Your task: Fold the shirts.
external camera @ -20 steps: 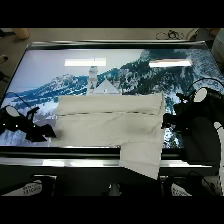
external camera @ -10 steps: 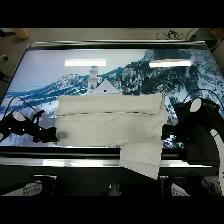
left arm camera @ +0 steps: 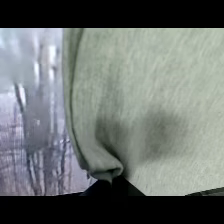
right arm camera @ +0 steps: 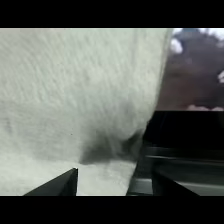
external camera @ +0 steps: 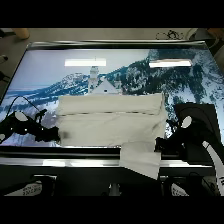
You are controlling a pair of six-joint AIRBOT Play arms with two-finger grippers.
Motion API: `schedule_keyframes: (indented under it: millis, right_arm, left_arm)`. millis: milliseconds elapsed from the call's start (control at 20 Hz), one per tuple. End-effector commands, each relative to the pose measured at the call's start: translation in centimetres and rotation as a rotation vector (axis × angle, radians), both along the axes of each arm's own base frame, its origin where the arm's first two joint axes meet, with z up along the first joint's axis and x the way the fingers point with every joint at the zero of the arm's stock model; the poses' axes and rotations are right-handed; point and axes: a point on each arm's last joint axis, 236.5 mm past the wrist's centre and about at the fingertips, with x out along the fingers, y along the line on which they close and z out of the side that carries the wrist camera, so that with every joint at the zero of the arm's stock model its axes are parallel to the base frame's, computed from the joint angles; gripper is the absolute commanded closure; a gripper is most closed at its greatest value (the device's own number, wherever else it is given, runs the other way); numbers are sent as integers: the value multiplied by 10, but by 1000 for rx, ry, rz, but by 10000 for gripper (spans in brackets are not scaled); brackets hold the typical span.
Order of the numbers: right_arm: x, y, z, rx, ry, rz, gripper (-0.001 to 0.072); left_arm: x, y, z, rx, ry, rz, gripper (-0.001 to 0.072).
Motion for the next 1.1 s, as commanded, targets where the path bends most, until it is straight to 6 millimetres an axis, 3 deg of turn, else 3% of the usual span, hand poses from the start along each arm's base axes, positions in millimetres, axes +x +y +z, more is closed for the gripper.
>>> schedule_keyframes:
  millis: [0,50,100,200,300,350,450,550,600,750,800,900,1000,1050]
  right_arm:
    - [11,0,-16,-17,-67,-49,323]
    - [12,0,-16,-22,-69,-64,465]
    - [12,2,-16,-15,-68,-68,669]
    - [16,9,-6,31,-85,-26,687]
    - [45,9,25,54,-188,33,690]
    - [68,7,47,44,-268,42,690]
    - [134,-6,97,-13,-479,4,689]
    - [200,-16,134,-49,-663,-40,689]
    - [225,-18,139,-49,-696,-56,689]
    - [299,-26,137,-53,-767,-127,689]
    - [314,-29,130,-54,-768,-149,689]
    - [329,-27,100,-40,-712,-188,689]
    - [331,-17,67,6,-645,-220,688]
    - [329,-12,53,27,-608,-230,686]
  left_arm:
    - [2,-3,4,-10,-12,4,681]
    - [4,-2,3,-7,-20,8,682]
    - [6,-1,3,-3,-27,10,681]
    - [14,0,10,-2,-77,-20,683]
    - [41,1,44,8,-219,-53,684]
    - [58,5,67,29,-299,-46,685]
    - [91,15,109,67,-414,11,688]
    - [123,21,125,75,-471,44,687]
    - [142,23,125,67,-486,75,687]
    - [196,27,114,30,-478,130,686]
    - [214,27,106,12,-465,148,686]
    - [242,27,85,-27,-434,186,684]
    - [261,20,65,-79,-396,230,681]
    - [267,15,55,-108,-376,250,616]
